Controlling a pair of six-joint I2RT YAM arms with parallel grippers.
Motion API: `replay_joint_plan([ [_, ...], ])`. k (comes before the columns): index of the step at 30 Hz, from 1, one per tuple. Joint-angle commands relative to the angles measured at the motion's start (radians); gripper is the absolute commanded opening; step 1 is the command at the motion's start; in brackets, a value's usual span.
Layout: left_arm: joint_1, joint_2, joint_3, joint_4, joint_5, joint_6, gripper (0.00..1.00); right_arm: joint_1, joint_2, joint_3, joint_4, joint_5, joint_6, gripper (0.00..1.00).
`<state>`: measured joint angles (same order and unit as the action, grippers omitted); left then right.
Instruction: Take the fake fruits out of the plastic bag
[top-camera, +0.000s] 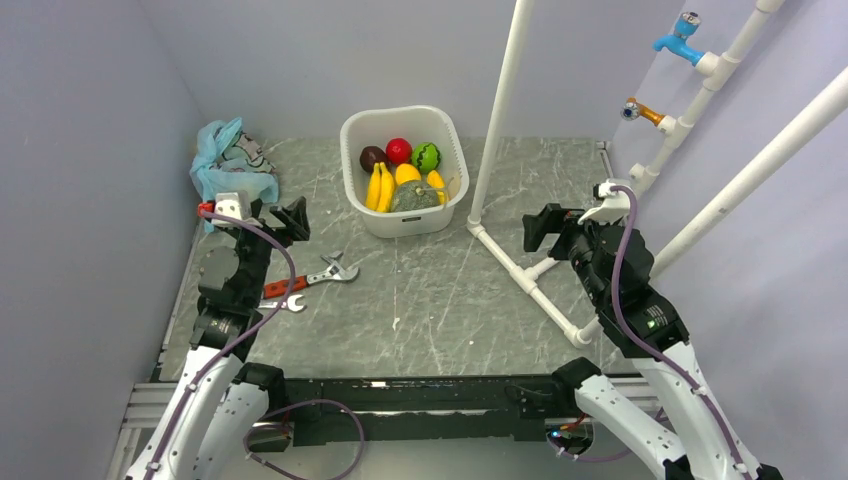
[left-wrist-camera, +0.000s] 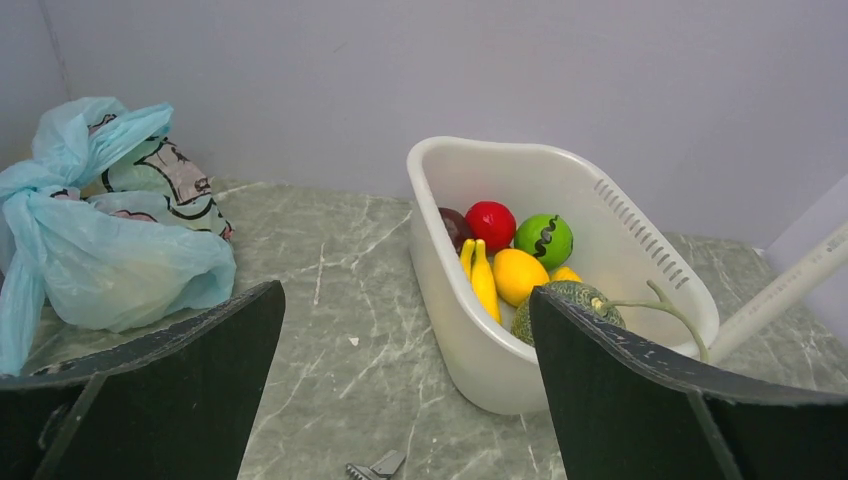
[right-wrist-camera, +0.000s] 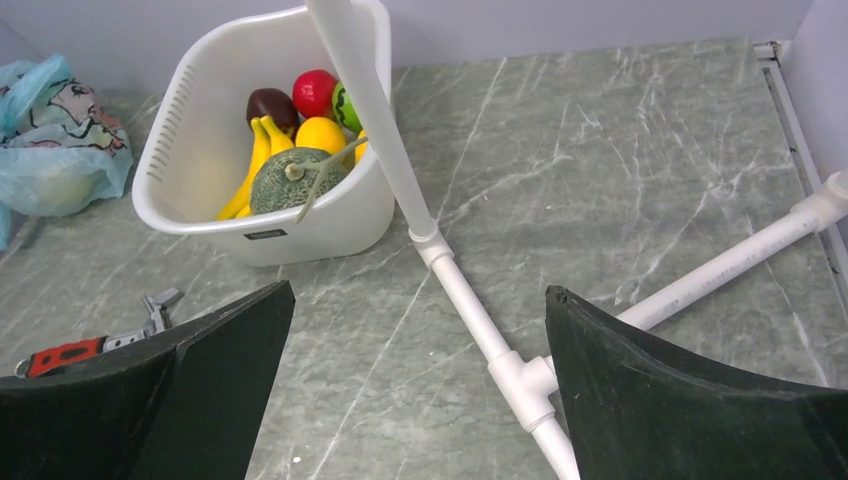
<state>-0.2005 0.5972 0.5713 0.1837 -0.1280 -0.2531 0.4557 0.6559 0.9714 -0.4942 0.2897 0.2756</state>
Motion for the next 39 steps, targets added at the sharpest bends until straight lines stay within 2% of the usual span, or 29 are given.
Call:
replay_joint_plan([
  [1, 0.004, -0.002, 0.044, 0.031, 0.009, -0.003, 0.99, -0.002, 0.008, 0.019, -0.006, 0.039, 0.030, 1.00],
  [9, 0.004, 0.027, 0.088, -0.054, -0.041, -0.007, 0.99, -0.003, -0.028, -0.032, 0.025, 0.054, 0.060, 1.00],
  [15, 0.019, 0.143, 0.195, -0.248, -0.211, -0.033, 0.99, -0.002, -0.040, -0.081, 0.047, -0.017, 0.088, 1.00],
  [18, 0.064, 0.216, 0.240, -0.310, -0.204, -0.061, 0.99, -0.002, -0.033, -0.099, 0.060, -0.066, 0.100, 1.00],
  [21, 0.157, 0.294, 0.281, -0.362, -0.153, -0.102, 0.99, -0.002, -0.019, -0.105, 0.061, -0.093, 0.112, 1.00],
  [28, 0.369, 0.478, 0.320, -0.346, 0.087, -0.186, 0.99, -0.002, -0.013, -0.099, 0.057, -0.136, 0.120, 1.00],
  [31, 0.422, 0.528, 0.306, -0.286, 0.130, -0.217, 0.99, -0.002, -0.025, -0.108, 0.066, -0.152, 0.131, 1.00],
  [33, 0.442, 0.568, 0.301, -0.263, 0.131, -0.255, 0.99, -0.003, -0.028, -0.116, 0.072, -0.166, 0.138, 1.00],
  [39, 0.451, 0.668, 0.264, -0.135, 0.001, -0.394, 0.99, -0.002, 0.011, -0.090, 0.070, -0.191, 0.133, 1.00],
])
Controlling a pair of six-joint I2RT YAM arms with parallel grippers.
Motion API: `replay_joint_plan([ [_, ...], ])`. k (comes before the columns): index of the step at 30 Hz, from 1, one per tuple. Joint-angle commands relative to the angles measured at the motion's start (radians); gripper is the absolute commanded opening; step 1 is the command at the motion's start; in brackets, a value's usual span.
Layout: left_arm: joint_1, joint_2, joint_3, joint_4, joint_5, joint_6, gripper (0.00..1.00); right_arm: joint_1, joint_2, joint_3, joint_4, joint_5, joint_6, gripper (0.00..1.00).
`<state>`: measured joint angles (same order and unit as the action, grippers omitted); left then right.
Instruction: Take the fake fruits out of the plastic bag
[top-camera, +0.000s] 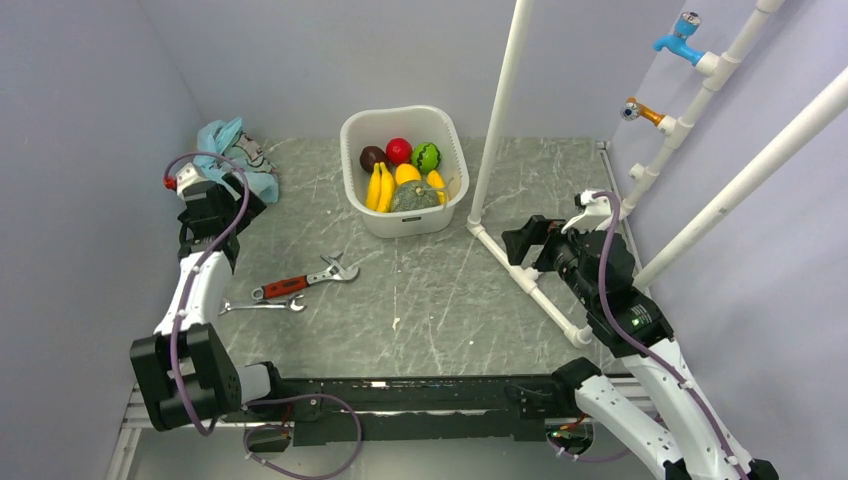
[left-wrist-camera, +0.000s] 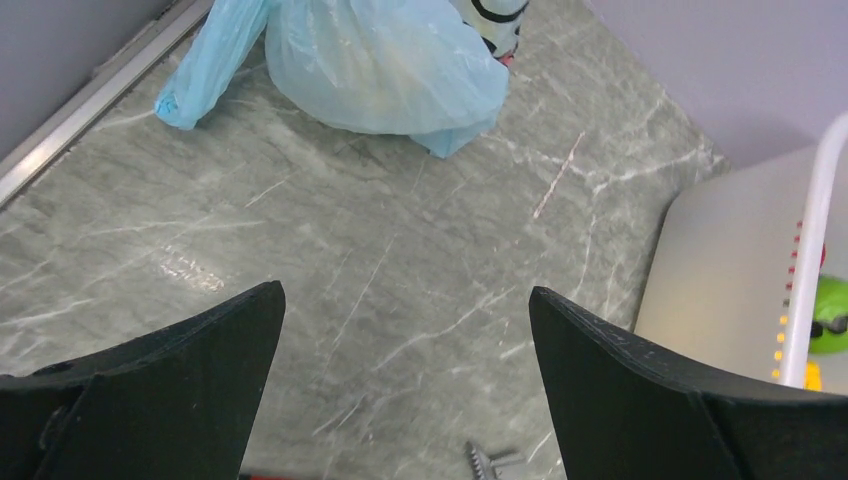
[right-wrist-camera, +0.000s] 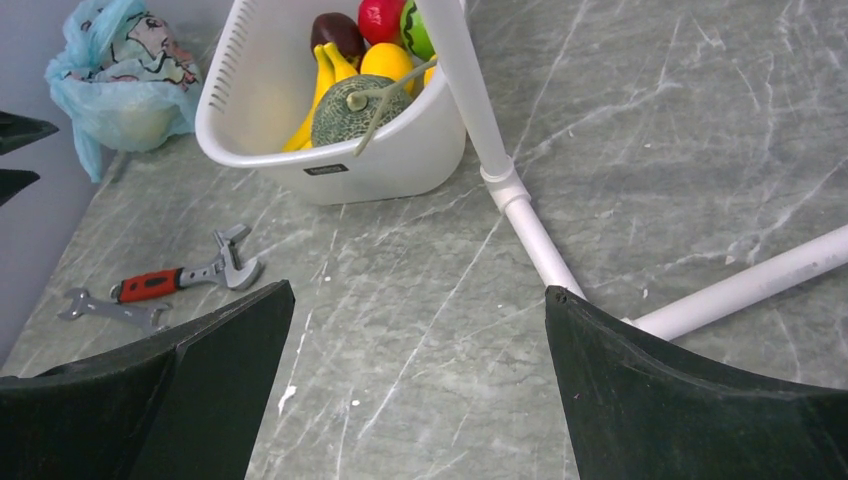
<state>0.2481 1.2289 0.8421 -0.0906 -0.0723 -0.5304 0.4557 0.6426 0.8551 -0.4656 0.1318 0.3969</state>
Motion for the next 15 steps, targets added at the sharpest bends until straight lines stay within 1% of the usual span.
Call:
replay_joint_plan([
  [1, 0.002, 0.050, 0.006, 0.140, -0.082, -0.141, 0.99, -0.003, 0.035, 0.034, 0.041, -0.041, 0.011, 1.00],
  [4, -0.005, 0.088, 0.080, 0.126, -0.134, -0.164, 0.99, -0.002, 0.062, 0.051, 0.045, -0.054, 0.015, 1.00],
  [8, -0.005, 0.154, 0.146, 0.131, -0.235, -0.109, 0.99, -0.002, 0.118, 0.106, 0.032, -0.069, 0.004, 1.00],
  [11, 0.006, 0.217, 0.229, 0.015, -0.307, -0.164, 0.99, -0.003, 0.162, 0.148, 0.018, -0.071, 0.010, 1.00],
  [13, 0.014, 0.266, 0.343, -0.057, -0.287, -0.149, 0.99, -0.003, 0.178, 0.171, 0.022, -0.086, 0.014, 1.00],
  [14, 0.015, 0.285, 0.381, -0.106, -0.290, -0.154, 0.99, -0.003, 0.184, 0.178, 0.024, -0.093, 0.019, 1.00],
  [15, 0.021, 0.294, 0.392, -0.113, -0.273, -0.159, 0.99, -0.001, 0.187, 0.186, 0.023, -0.098, 0.025, 1.00],
])
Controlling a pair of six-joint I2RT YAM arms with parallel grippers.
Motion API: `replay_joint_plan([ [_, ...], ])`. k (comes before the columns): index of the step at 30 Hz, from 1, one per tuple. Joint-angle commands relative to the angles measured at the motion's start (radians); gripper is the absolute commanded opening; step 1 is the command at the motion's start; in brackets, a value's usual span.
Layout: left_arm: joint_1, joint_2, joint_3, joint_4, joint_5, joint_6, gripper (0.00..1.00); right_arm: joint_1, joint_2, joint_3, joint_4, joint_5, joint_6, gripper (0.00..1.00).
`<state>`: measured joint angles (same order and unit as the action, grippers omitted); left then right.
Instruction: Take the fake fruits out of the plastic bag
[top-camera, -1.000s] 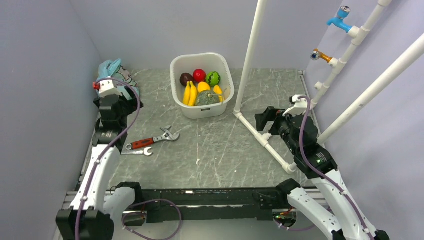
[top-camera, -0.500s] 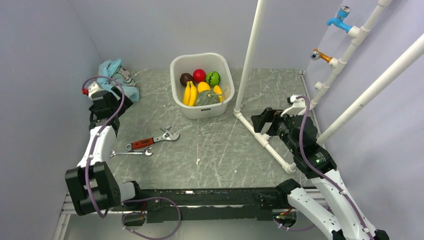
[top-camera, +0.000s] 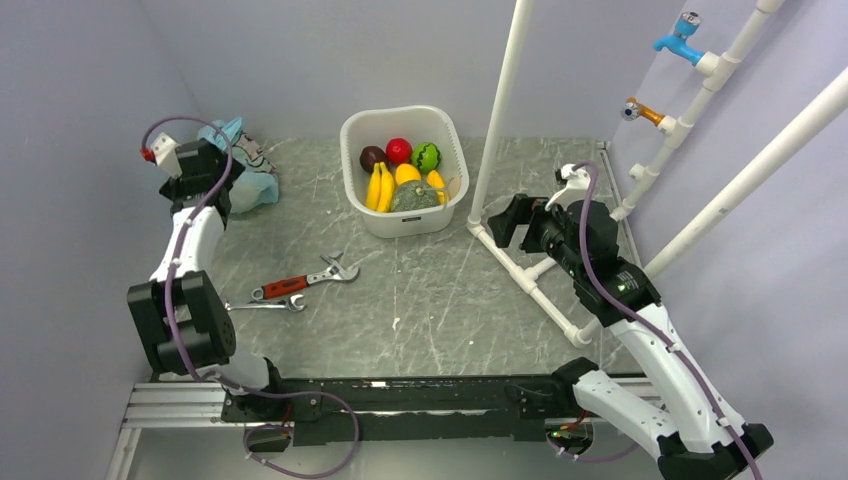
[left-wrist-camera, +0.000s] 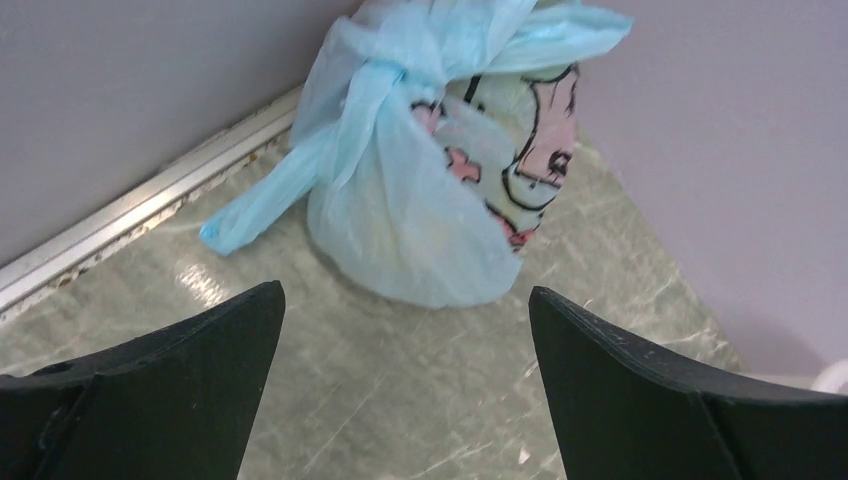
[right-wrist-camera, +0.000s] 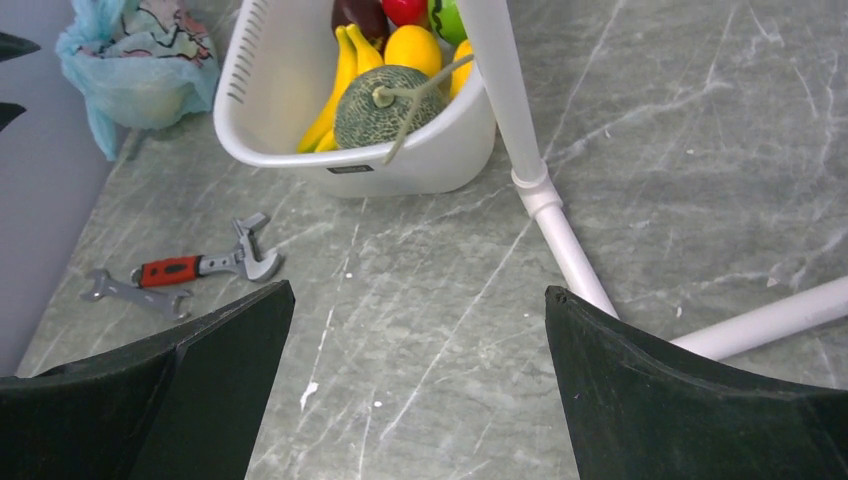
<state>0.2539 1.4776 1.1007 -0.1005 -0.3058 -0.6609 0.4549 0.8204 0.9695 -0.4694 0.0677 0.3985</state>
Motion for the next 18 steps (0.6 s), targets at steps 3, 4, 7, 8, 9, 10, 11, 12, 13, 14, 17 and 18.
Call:
replay_joint_plan([
  [3, 0.047, 0.046, 0.057, 0.036, 0.088, -0.038, 0.99, -0.002, 0.012, 0.091, 0.021, -0.047, 0.038, 1.00],
  [4, 0.061, 0.054, 0.034, 0.106, 0.126, -0.047, 0.99, -0.001, 0.012, 0.097, 0.019, -0.053, 0.039, 1.00],
  [7, 0.087, 0.117, 0.034, 0.163, 0.224, -0.053, 0.99, -0.002, 0.007, 0.107, 0.011, -0.059, 0.029, 1.00],
  [8, 0.093, 0.140, 0.044, 0.166, 0.248, -0.046, 0.99, -0.003, 0.008, 0.112, 0.005, -0.055, 0.026, 1.00],
  [9, 0.096, 0.157, 0.042, 0.186, 0.257, -0.040, 0.99, -0.001, 0.010, 0.120, -0.006, -0.052, 0.025, 1.00],
  [10, 0.095, 0.168, 0.024, 0.229, 0.262, -0.031, 0.99, -0.001, 0.014, 0.131, -0.020, -0.050, 0.024, 1.00],
  [11, 0.097, 0.181, -0.001, 0.276, 0.265, -0.031, 0.99, -0.002, 0.026, 0.145, -0.033, -0.052, 0.018, 1.00],
  [12, 0.102, 0.188, -0.027, 0.310, 0.267, -0.042, 0.99, -0.002, 0.034, 0.156, -0.046, -0.057, 0.012, 1.00],
  [13, 0.108, 0.196, -0.036, 0.324, 0.269, -0.054, 0.99, -0.001, 0.042, 0.165, -0.055, -0.061, 0.004, 1.00],
  [14, 0.113, 0.203, -0.039, 0.331, 0.271, -0.057, 0.99, -0.002, 0.046, 0.171, -0.062, -0.062, 0.002, 1.00],
  [17, 0.113, 0.229, -0.036, 0.332, 0.265, -0.040, 0.99, -0.002, 0.049, 0.179, -0.087, -0.063, 0.016, 1.00],
  [18, 0.114, 0.242, -0.039, 0.330, 0.256, -0.045, 0.99, -0.002, 0.043, 0.175, -0.085, -0.063, 0.024, 1.00],
])
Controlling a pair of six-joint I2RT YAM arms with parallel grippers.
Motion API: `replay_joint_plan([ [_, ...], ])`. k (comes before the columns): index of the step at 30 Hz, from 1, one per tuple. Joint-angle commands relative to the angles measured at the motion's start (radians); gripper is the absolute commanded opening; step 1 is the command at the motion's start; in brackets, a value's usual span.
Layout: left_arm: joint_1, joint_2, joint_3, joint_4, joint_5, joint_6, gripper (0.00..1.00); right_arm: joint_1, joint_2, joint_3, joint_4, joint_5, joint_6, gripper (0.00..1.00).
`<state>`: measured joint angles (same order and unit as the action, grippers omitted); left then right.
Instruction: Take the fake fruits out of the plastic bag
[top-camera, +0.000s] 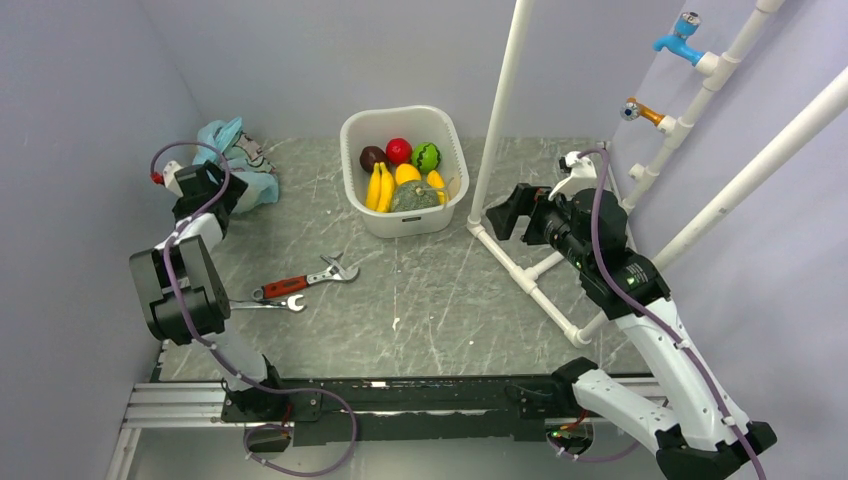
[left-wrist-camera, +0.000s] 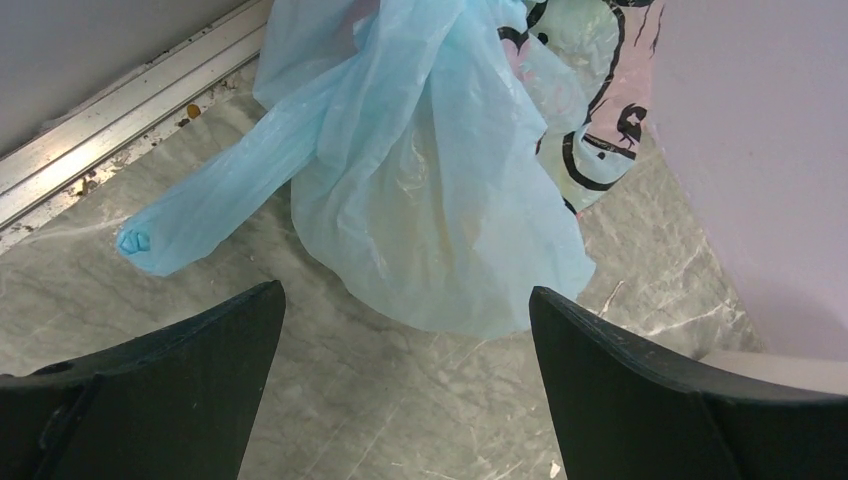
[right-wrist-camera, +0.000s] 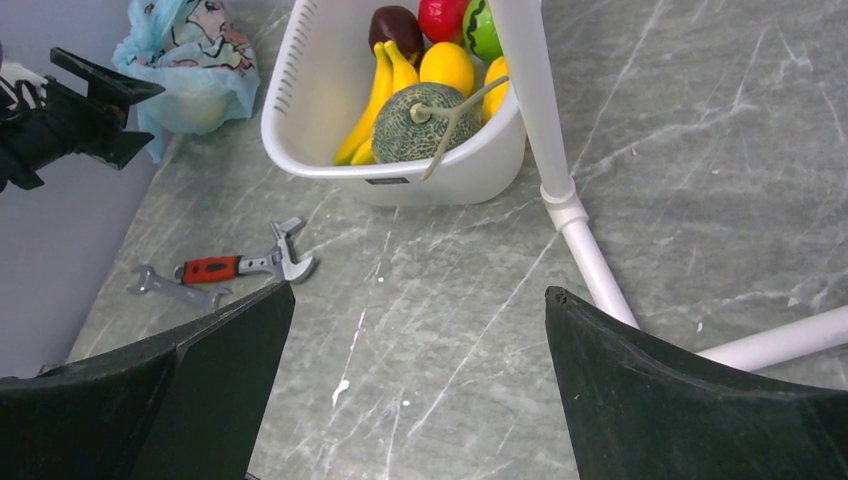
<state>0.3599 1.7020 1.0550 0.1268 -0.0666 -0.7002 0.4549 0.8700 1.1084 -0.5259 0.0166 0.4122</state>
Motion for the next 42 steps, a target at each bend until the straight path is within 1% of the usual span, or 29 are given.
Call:
replay_joint_plan([
  [1, 0.008, 0.031, 0.002, 0.104, 0.012, -0.010, 0.99, -0.001, -0.016, 0.028, -0.024, -0.032, 0.015, 1.00],
  [3, 0.007, 0.065, -0.001, 0.117, 0.027, -0.020, 0.99, -0.001, -0.037, 0.012, -0.016, -0.046, 0.024, 1.00],
  [4, 0.007, 0.080, 0.001, 0.122, 0.040, -0.022, 0.97, -0.001, -0.043, 0.009, -0.019, -0.047, 0.026, 1.00],
  [8, 0.007, 0.100, -0.009, 0.139, 0.046, -0.018, 0.95, -0.002, -0.058, 0.004, -0.042, -0.051, 0.038, 1.00],
  [10, 0.010, 0.099, -0.017, 0.157, 0.052, -0.014, 0.91, -0.001, -0.059, 0.007, -0.051, -0.052, 0.039, 1.00],
  [12, 0.014, 0.108, -0.017, 0.177, 0.080, -0.013, 0.82, -0.001, -0.058, 0.013, -0.062, -0.050, 0.040, 1.00],
  [14, 0.019, 0.118, -0.017, 0.184, 0.100, -0.016, 0.77, -0.001, -0.065, 0.010, -0.055, -0.055, 0.042, 1.00],
  [19, 0.029, 0.131, -0.018, 0.216, 0.147, -0.006, 0.58, -0.001, -0.068, 0.004, -0.058, -0.057, 0.039, 1.00],
  [26, 0.031, 0.094, -0.008, 0.223, 0.193, 0.009, 0.35, -0.002, -0.066, -0.012, -0.058, -0.077, 0.039, 1.00],
  [28, 0.026, 0.081, 0.004, 0.192, 0.185, 0.019, 0.27, -0.001, -0.066, -0.017, -0.057, -0.079, 0.039, 1.00],
  [32, -0.001, 0.069, 0.026, 0.134, 0.172, 0.032, 0.08, -0.001, -0.073, -0.035, -0.054, -0.071, 0.046, 1.00],
  [33, -0.014, 0.071, 0.037, 0.109, 0.166, 0.041, 0.05, -0.001, -0.076, -0.037, -0.053, -0.074, 0.045, 1.00],
  [34, -0.027, 0.073, 0.056, 0.051, 0.153, 0.048, 0.01, -0.002, -0.076, -0.038, -0.049, -0.077, 0.042, 1.00],
  [38, -0.078, 0.084, 0.124, -0.117, 0.118, 0.057, 0.00, -0.001, -0.070, -0.025, -0.059, -0.075, 0.037, 1.00],
  [39, -0.091, 0.078, 0.121, -0.124, 0.115, 0.055, 0.00, -0.001, -0.069, -0.019, -0.066, -0.077, 0.037, 1.00],
  [42, -0.125, 0.057, 0.130, -0.246, 0.083, 0.038, 0.00, -0.001, -0.080, -0.018, -0.067, -0.091, 0.024, 1.00],
])
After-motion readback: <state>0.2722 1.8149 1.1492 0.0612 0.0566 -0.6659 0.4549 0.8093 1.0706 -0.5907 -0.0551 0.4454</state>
